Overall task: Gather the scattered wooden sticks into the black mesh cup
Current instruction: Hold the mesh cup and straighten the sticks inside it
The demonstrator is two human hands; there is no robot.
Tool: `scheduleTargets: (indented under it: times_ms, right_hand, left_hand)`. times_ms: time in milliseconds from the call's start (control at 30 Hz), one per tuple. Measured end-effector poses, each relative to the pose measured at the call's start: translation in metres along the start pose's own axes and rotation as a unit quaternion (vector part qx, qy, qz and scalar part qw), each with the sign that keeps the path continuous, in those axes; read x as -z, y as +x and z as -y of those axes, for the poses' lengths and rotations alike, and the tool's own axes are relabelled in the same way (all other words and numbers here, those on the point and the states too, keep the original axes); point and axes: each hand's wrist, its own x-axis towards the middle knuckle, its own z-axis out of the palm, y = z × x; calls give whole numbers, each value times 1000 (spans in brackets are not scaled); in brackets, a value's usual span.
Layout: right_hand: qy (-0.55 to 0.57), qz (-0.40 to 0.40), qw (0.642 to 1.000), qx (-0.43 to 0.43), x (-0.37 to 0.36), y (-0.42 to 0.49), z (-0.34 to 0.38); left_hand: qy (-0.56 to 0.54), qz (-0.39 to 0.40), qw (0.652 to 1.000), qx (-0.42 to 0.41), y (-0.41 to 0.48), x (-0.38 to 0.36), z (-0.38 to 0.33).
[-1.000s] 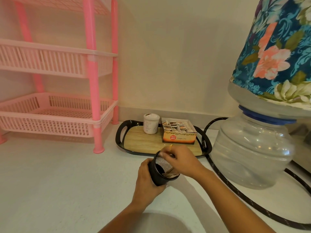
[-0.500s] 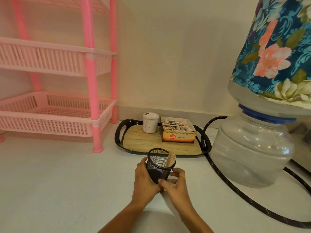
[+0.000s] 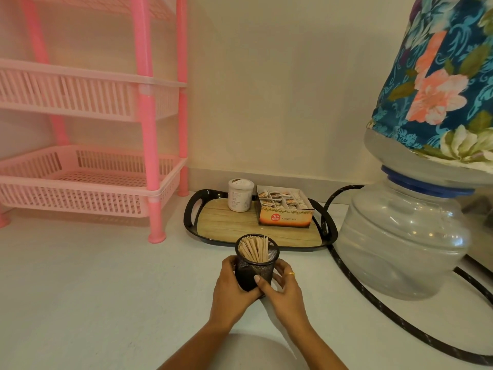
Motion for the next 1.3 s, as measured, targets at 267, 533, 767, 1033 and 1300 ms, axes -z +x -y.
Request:
scheduleTargets:
  times_ms: [267, 533, 767, 1033, 1300]
  right_hand:
    - [-6, -8, 1000, 16, -4, 2, -7]
    - [-35, -6, 999, 18, -2, 7, -13]
    - [31, 64, 997, 9, 4, 8, -18]
    - [26, 36, 999, -9, 8, 10, -23]
    - [3, 33, 999, 5, 8, 13, -16]
  left_hand:
    - [-16, 11, 1000, -4, 2, 1, 2]
    - [-85, 74, 994, 7, 5, 10, -3]
    - [-139, 94, 984, 60, 8, 16, 0]
    - [-208, 123, 967, 81, 9, 21, 3]
    - [-201, 119, 969, 75, 11, 23, 2]
